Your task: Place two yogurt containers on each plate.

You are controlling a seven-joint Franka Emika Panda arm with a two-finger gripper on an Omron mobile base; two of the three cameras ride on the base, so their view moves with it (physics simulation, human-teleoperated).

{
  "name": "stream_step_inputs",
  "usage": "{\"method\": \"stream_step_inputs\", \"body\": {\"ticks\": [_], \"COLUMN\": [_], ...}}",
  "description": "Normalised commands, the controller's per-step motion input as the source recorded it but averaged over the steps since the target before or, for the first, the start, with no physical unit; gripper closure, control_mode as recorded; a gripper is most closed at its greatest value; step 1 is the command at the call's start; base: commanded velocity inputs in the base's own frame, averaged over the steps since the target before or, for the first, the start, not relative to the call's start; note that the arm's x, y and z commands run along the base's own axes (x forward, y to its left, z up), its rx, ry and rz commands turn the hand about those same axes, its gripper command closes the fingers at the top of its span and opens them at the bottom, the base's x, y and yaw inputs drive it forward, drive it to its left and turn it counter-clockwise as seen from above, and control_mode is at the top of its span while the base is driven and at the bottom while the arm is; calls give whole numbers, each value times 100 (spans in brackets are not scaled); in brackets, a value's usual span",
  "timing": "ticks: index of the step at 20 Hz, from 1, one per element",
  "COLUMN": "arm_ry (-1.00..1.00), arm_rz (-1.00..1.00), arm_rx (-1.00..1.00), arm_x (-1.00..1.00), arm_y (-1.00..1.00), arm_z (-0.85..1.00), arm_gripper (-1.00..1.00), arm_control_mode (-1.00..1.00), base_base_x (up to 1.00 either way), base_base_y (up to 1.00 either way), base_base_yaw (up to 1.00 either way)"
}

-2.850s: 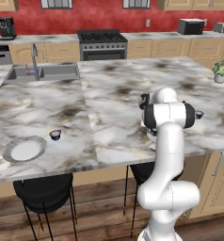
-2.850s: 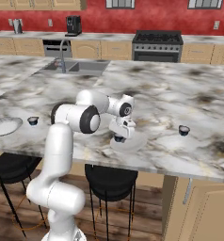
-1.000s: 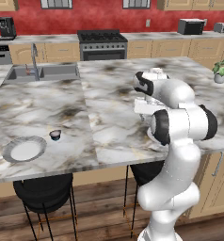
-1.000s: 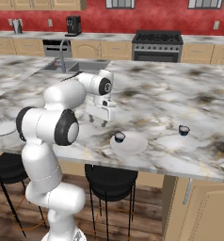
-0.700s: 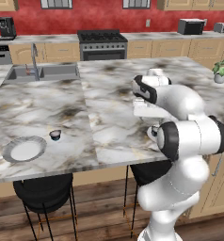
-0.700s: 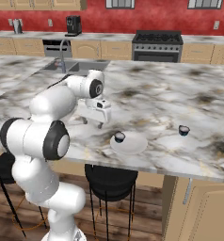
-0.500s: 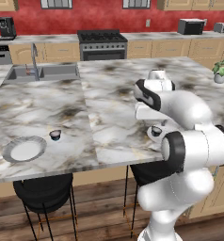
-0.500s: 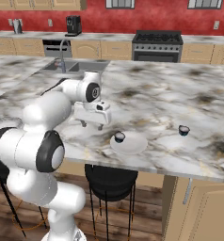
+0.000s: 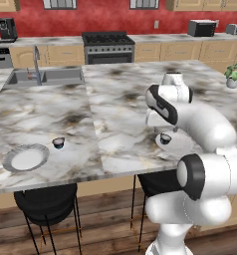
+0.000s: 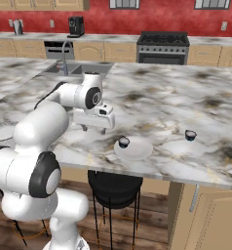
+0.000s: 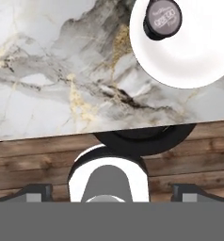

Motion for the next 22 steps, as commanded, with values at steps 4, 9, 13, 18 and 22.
{"method": "stream_step_inputs", "body": {"ticks": [4,9,13,18,22], "arm_ry": [0,0,0,0,0], "arm_rz": [0,0,0,0,0], "arm_rx": [0,0,0,0,0], "arm_x": [0,-1,0,0,0], "arm_y": [0,-1,0,0,0], "arm_z": [23,9,0,0,0], "arm_gripper": [-100,-100,-100,-100,-100], "arm_control_mode": [-100,-100,100,100,100], "base_base_x": [0,0,-25,-39,-1], "base_base_y": [0,0,-45,-97,-97], "base_base_yaw": [0,0,0,0,0]}}
